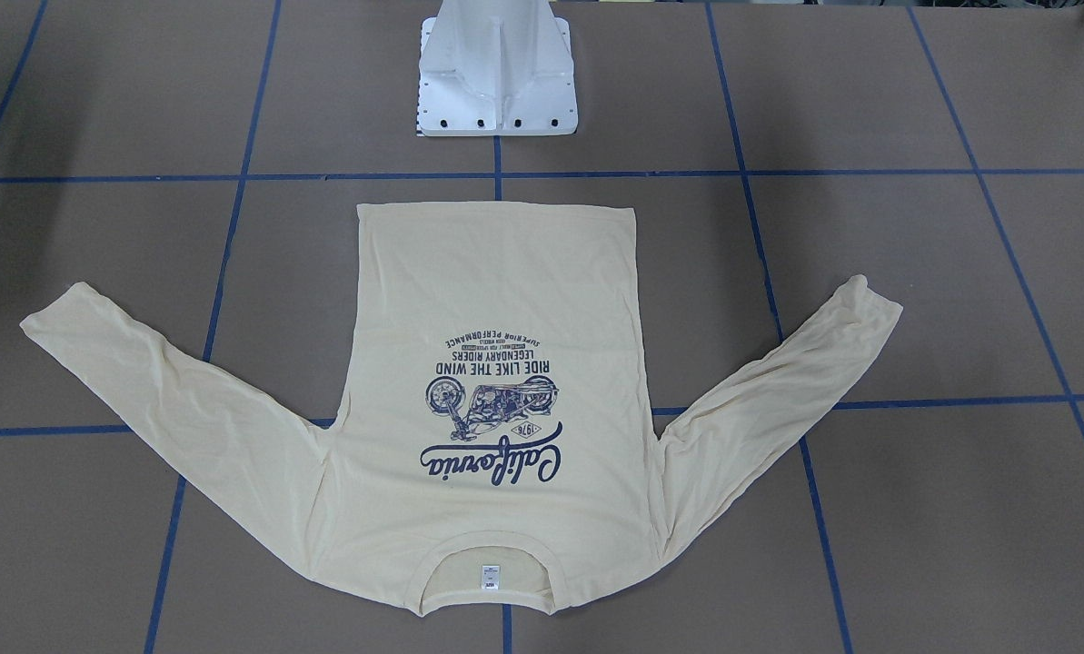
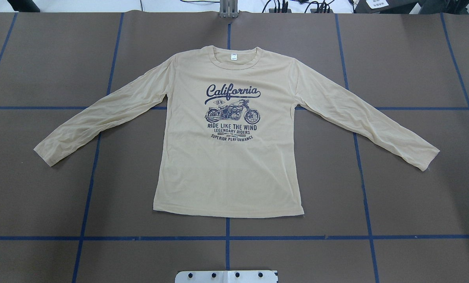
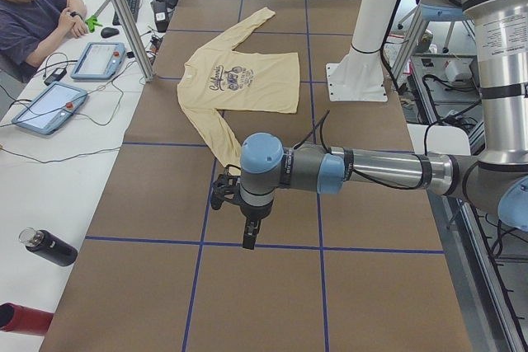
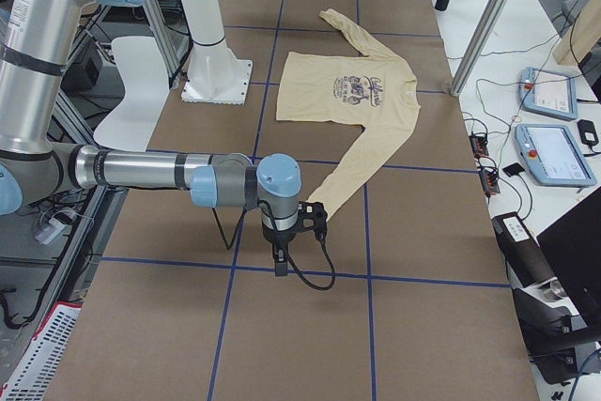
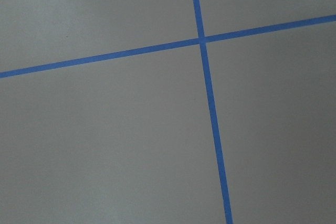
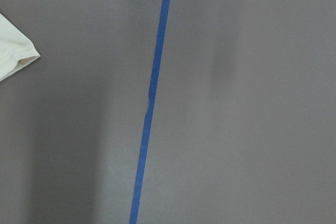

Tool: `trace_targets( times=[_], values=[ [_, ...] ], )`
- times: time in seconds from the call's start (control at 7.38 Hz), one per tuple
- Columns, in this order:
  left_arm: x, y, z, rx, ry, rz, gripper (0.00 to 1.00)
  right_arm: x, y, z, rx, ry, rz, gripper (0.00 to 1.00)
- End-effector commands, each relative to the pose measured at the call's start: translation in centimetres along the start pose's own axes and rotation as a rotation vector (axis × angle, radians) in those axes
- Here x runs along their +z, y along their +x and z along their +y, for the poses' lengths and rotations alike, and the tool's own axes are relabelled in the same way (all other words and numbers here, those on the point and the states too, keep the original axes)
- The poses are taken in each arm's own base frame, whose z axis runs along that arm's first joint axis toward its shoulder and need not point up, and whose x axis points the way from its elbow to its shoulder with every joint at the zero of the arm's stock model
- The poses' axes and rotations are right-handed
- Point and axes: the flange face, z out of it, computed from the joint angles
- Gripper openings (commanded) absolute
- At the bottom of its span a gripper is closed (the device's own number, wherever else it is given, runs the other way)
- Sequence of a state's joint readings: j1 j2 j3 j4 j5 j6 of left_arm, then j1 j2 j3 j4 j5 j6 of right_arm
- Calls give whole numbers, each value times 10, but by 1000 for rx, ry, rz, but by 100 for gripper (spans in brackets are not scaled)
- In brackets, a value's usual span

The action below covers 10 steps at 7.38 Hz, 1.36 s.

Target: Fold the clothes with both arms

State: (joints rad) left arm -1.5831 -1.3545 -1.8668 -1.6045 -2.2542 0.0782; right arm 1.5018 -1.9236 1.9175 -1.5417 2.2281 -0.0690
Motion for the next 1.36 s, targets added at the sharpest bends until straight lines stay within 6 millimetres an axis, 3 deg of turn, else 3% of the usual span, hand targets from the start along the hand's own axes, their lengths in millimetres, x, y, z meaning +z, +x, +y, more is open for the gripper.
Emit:
trace_targets(
  times=[0.0, 0.27, 0.68, 0.81, 0.95, 1.22],
  values=[
    [-2, 4, -1, 5, 5, 16, 100, 0, 0, 0, 0, 0, -1, 100],
    [-9, 23, -3, 12, 29, 172, 100, -2, -1, -2, 1, 5, 0, 100],
    [-29, 34, -17, 71, 97, 105, 100, -10, -7, -11, -17, 27, -1, 100],
    [-48, 47, -44, 98, 140, 117, 100, -12, -9, -15, -35, 50, 1, 100],
    [-56, 53, -56, 130, 162, 116, 100, -16, -11, -18, -61, 83, 3, 100],
    [-96, 84, -70, 233, 243, 103, 100, -44, -30, -41, -185, 249, 14, 100]
  ],
)
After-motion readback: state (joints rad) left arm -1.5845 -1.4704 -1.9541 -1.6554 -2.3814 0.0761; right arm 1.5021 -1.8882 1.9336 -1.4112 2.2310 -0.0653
